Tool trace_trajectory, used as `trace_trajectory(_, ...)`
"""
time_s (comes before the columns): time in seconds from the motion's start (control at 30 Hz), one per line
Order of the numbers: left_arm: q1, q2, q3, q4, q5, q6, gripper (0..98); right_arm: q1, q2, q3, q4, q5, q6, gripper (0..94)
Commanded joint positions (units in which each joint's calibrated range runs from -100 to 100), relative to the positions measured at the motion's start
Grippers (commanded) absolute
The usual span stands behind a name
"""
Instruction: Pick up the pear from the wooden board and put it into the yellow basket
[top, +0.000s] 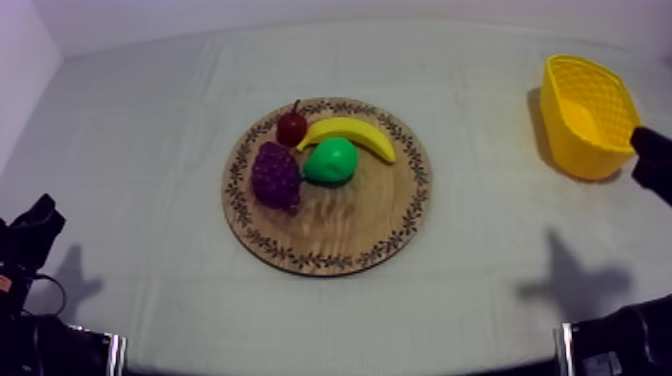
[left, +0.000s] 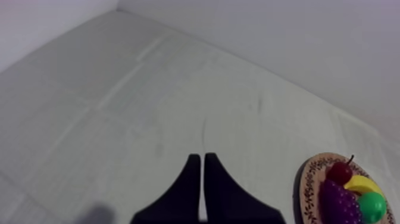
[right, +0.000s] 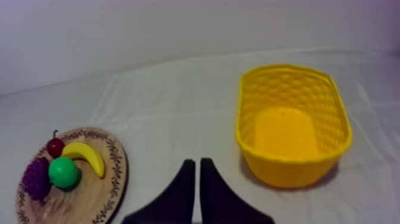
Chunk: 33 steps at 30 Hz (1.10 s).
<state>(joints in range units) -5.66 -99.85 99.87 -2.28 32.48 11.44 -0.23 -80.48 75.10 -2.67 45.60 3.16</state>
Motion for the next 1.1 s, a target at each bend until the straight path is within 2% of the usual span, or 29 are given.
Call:
trace_trajectory(0.0, -0.02, 0.02, 0.02, 0.0, 0.01, 0.01, 0.1, -1.48, 9.1, -8.43, -0.41, 0.75, 1.27, 0.4)
trace_trajectory(0.1, -0.02, 0.02, 0.02, 0.0, 0.01, 0.01, 0.1, -4.86, 15.42, -14.82, 0.58, 1.53, 1.39, 0.8)
trace_trajectory(0.3, -0.02, 0.02, 0.02, 0.0, 0.01, 0.01, 0.1, -13.94, 25.76, -26.35, 4.52, 3.38, 0.0, 0.5)
trace_trajectory(0.47, -0.02, 0.02, 0.02, 0.0, 0.01, 0.01, 0.1, -19.5, 35.2, -36.66, 4.49, 7.99, 2.8, 0.6)
trace_trajectory(0.6, -0.02, 0.02, 0.02, 0.0, 0.01, 0.01, 0.1, -21.12, 41.86, -42.47, 0.6, 11.52, 7.68, 1.5)
trace_trajectory(0.73, -0.02, 0.02, 0.02, 0.0, 0.01, 0.01, 0.1, -20.19, 46.85, -44.37, -6.07, 12.94, 14.02, 3.0)
trace_trajectory(0.83, -0.02, 0.02, 0.02, 0.0, 0.01, 0.01, 0.1, -19.87, 49.56, -42.73, -10.43, 11.44, 18.9, 2.2)
trace_trajectory(1.07, -0.02, 0.02, 0.02, 0.0, 0.01, 0.03, 0.1, -20.38, 53.0, -36.38, -15.06, 8.07, 26.11, 3.8)
